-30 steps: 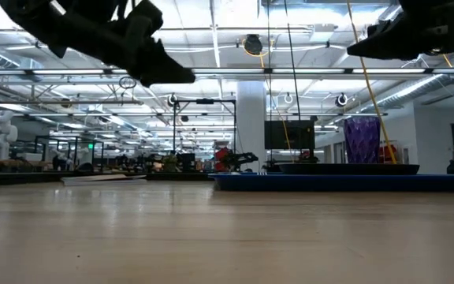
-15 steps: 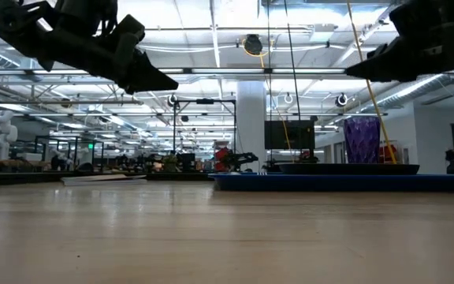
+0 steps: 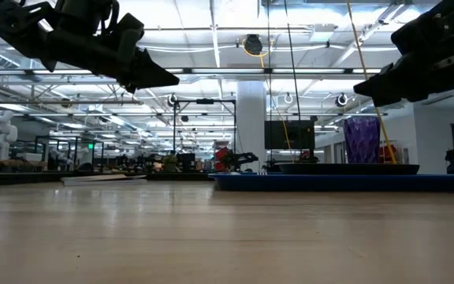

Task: Pick and place plate/cup/fork/spoon on tray
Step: Return to Home Position

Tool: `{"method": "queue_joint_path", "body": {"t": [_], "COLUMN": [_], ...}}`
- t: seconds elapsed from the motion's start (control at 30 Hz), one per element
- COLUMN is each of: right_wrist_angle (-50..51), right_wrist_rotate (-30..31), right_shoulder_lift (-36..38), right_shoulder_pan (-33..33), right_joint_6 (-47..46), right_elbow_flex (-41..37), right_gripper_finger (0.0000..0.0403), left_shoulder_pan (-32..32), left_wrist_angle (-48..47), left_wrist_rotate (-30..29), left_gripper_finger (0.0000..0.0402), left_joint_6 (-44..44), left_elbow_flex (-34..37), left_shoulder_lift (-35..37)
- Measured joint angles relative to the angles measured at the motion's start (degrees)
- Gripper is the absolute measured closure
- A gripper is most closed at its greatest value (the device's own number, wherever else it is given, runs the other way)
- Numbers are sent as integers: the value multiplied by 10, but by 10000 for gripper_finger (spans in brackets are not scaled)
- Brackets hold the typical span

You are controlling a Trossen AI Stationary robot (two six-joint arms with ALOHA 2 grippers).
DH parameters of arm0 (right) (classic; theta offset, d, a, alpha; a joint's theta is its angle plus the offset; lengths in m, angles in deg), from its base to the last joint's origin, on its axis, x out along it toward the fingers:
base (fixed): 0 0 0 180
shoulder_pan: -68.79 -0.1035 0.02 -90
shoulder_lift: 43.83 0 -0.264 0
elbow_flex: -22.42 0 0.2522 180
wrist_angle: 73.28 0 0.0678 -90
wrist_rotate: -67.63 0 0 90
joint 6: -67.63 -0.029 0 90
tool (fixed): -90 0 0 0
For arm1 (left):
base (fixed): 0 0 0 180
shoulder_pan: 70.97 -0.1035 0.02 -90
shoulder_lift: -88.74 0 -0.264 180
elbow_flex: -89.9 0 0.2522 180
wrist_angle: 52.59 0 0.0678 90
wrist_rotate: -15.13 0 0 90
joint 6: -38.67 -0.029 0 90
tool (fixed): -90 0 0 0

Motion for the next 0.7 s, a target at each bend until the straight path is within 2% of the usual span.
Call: {"method": "queue_joint_path", "body": {"t": [0.17,0.37,0.7], "right_wrist_angle": [-1,13,41], "right_wrist_rotate": [-44,1,18], "right_shoulder_lift": [18,50,140], "right_shoulder_pan": [-4,-31,-71], "right_joint_6": [-33,-58,-46], "right_elbow_flex": [-18,-29,-30], "right_gripper_finger": [403,403,403], "left_shoulder_pan": [0,0,3], "left_wrist_angle": [10,11,13], "left_wrist_rotate": [3,13,18], "left_gripper_finger": [392,392,392], "left_joint_6": [3,6,10], "left_elbow_flex": [0,0,0], "left_shoulder_lift": [0,0,0]}}
